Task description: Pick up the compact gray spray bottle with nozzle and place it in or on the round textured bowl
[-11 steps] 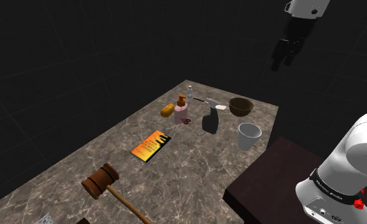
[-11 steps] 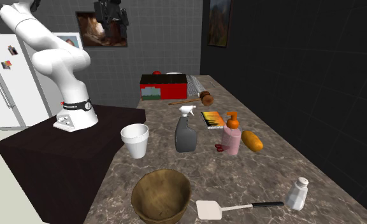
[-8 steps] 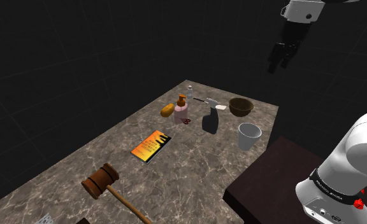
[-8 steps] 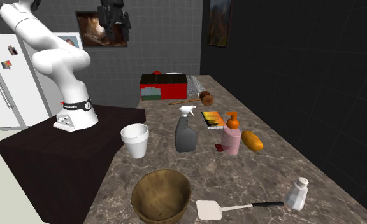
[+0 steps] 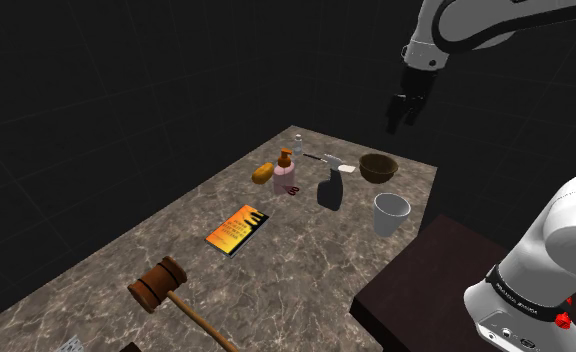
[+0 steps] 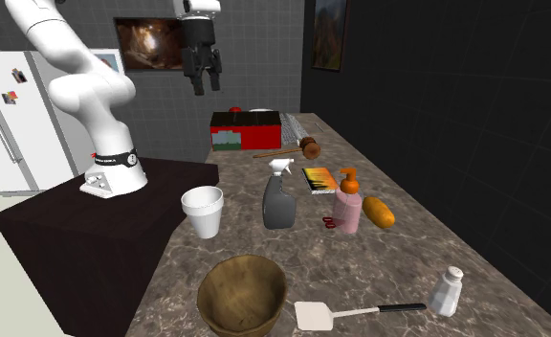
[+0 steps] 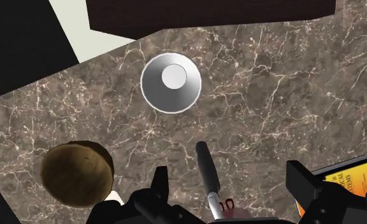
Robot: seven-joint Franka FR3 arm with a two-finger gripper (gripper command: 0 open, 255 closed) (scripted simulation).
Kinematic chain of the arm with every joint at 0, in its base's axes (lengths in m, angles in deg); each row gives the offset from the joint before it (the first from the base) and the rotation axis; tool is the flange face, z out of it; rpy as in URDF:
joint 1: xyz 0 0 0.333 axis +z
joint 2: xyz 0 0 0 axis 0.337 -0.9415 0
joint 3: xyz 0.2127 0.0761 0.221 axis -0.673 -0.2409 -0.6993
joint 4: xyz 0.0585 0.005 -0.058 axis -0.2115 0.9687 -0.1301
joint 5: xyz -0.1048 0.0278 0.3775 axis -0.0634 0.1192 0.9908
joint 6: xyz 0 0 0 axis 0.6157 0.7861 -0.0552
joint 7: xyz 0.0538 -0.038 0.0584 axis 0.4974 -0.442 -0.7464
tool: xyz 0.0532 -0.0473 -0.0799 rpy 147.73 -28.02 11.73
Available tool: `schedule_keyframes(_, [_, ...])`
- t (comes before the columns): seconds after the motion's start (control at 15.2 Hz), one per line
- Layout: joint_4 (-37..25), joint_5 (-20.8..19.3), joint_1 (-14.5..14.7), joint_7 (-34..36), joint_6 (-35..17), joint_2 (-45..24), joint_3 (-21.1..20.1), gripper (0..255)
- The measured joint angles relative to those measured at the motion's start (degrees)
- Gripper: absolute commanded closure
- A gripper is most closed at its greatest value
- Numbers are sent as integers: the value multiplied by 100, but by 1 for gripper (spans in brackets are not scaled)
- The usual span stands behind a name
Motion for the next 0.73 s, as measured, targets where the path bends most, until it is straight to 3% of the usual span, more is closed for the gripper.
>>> schedule_keyframes(0.73, [-556, 431, 235, -597, -1741, -2340, 248, 0])
